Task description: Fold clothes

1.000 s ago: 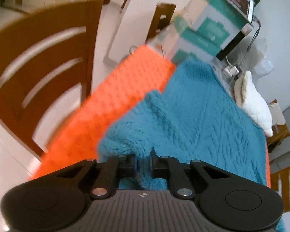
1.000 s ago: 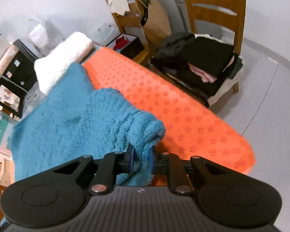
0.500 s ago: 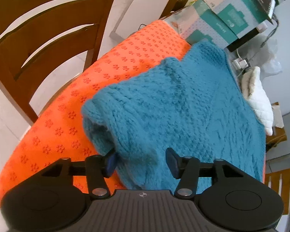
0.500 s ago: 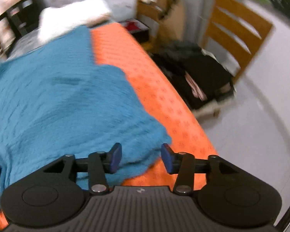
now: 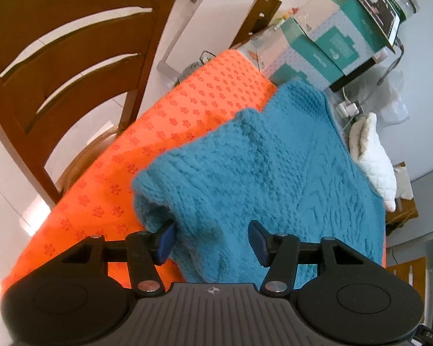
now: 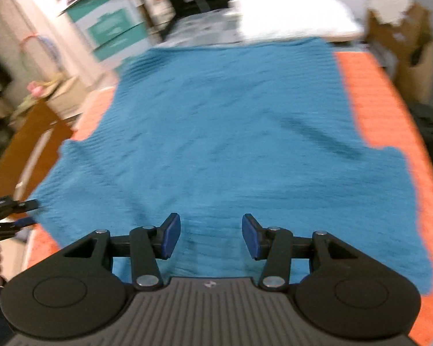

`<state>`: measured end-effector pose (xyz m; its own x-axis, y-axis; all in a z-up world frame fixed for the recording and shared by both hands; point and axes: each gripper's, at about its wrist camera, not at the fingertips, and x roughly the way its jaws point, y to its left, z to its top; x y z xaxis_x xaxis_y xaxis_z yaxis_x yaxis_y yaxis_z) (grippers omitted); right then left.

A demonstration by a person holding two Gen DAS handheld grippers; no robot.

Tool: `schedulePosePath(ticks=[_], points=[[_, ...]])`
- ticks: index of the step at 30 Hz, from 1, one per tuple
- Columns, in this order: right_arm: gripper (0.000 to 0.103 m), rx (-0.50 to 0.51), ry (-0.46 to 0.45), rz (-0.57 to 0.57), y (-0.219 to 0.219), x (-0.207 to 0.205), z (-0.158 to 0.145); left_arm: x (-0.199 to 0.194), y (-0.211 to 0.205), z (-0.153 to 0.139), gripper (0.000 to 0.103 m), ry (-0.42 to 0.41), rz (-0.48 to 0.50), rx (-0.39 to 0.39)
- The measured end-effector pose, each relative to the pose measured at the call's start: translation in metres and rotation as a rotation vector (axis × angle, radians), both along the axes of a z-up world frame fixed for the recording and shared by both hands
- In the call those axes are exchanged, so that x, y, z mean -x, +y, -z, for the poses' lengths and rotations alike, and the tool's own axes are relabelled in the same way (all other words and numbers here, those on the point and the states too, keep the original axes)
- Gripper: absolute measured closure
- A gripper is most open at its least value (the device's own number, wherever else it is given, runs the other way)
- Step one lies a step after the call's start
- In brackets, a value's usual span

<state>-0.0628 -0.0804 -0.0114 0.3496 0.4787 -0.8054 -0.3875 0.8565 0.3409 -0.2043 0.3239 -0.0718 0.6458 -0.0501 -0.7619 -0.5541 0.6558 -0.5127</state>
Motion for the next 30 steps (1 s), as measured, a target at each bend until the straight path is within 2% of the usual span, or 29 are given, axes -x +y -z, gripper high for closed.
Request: schedulePosePath(ticks=[7,10,11,12,14,16,19,22,25,27,30], points=[[0.05,-0.02,0.109,-0.142,0.068,-0.014,0.038,0.006,0.011,0.0,0.045,-0.01,-0.03,-0.005],[0.05,-0.056,0.184,-0.193,0.089,-0.017,0.053,0.008,0.014,0.001,0.045,-0.004,-0.034,-0.005],[0.055,-0.055,0.2,-0.211,0.097,-0.016,0.057,0.008,0.015,0.002,0.045,-0.003,-0.037,-0.004],[0.072,-0.045,0.195,-0.227,0.104,-0.015,0.06,0.008,0.015,0.003,0.045,-0.002,-0.04,-0.004],[0.08,-0.028,0.17,-0.256,0.113,-0.013,0.061,0.008,0.016,0.003,0.045,-0.001,-0.043,-0.007],[0.083,-0.039,0.143,-0.269,0.113,-0.013,0.052,0.008,0.017,0.003,0.045,-0.002,-0.048,-0.009],[0.083,-0.066,0.112,-0.244,0.097,-0.021,0.028,0.007,0.018,0.001,0.045,-0.008,-0.052,-0.011],[0.083,-0.023,0.079,-0.252,0.087,-0.027,0.018,0.004,0.017,0.003,0.045,0.005,-0.05,-0.018],[0.08,0.032,0.106,-0.273,0.09,-0.032,0.035,0.001,0.016,0.005,0.045,0.019,-0.049,-0.026],[0.073,0.071,0.124,-0.282,0.093,-0.034,0.047,0.0,0.015,0.004,0.045,0.025,-0.048,-0.036],[0.071,0.051,0.09,-0.274,0.085,-0.031,0.032,0.002,0.009,-0.014,0.045,0.001,-0.034,-0.126]])
